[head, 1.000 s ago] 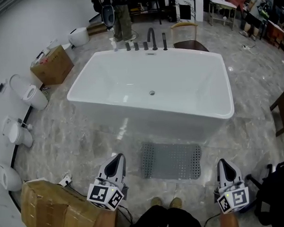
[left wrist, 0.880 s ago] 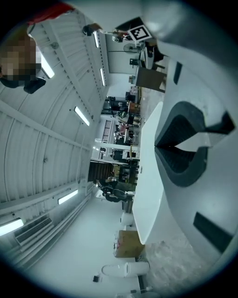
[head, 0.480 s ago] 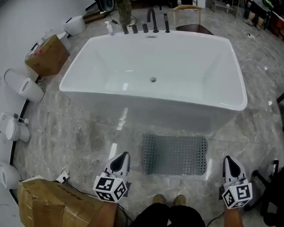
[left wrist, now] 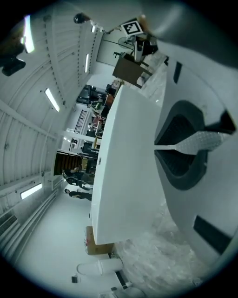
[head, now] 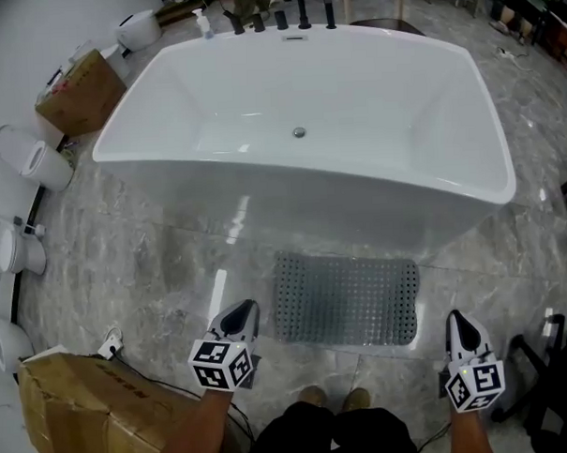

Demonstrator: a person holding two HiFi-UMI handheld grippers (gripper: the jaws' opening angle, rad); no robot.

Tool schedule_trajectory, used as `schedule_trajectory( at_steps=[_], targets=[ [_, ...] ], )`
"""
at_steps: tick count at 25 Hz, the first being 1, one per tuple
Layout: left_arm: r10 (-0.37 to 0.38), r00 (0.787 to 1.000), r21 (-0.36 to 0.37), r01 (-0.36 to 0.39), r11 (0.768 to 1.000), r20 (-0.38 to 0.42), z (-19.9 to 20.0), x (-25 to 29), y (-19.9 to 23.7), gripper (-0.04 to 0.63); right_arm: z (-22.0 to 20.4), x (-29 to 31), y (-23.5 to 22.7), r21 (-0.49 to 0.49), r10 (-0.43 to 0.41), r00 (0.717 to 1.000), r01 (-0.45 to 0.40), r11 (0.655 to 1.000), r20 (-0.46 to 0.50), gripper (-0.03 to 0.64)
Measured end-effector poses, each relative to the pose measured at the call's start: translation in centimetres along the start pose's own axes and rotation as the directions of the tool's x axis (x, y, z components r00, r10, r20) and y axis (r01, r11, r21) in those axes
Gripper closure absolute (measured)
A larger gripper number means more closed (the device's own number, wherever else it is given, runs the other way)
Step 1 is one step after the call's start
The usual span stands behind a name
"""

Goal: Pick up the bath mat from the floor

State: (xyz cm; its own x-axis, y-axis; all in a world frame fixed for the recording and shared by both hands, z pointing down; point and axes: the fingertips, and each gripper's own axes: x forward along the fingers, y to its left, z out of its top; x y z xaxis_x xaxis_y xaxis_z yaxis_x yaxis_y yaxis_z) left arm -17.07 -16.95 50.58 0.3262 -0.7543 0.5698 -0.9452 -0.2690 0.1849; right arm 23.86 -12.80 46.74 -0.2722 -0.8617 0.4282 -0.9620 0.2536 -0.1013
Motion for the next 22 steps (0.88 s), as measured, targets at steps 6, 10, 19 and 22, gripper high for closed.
schedule_trajectory(
  at_steps=[6, 10, 19, 22],
  targets=[
    [0.003, 0.998, -0.056, -0.007, 0.998, -0.062, -5.8, 4.7, 2.4, 0.545, -6.6, 3.3, -1.7, 0.028, -0.006, 0.998, 0.008, 1.000, -0.060, 0.600],
    [-0.016, 0.994, -0.082, 0.007, 0.997, -0.112, -10.0, 7.9, 4.1, 0.463, -11.8, 5.8, -2.7, 0.035, -0.003, 0.993, 0.007, 0.999, -0.121, 0.567],
    [-0.041, 0.976, -0.143, 0.010, 0.990, -0.213, -20.2, 15.0, 7.7, 0.388, -22.7, 10.6, -6.0, 0.040, -0.029, 0.975, 0.039, 0.998, -0.219, 0.497],
    [-0.040, 0.969, -0.156, 0.001, 0.988, -0.246, -23.1, 17.1, 9.0, 0.369, -25.7, 12.2, -7.2, 0.044, -0.037, 0.970, 0.049, 0.998, -0.242, 0.480]
  ],
)
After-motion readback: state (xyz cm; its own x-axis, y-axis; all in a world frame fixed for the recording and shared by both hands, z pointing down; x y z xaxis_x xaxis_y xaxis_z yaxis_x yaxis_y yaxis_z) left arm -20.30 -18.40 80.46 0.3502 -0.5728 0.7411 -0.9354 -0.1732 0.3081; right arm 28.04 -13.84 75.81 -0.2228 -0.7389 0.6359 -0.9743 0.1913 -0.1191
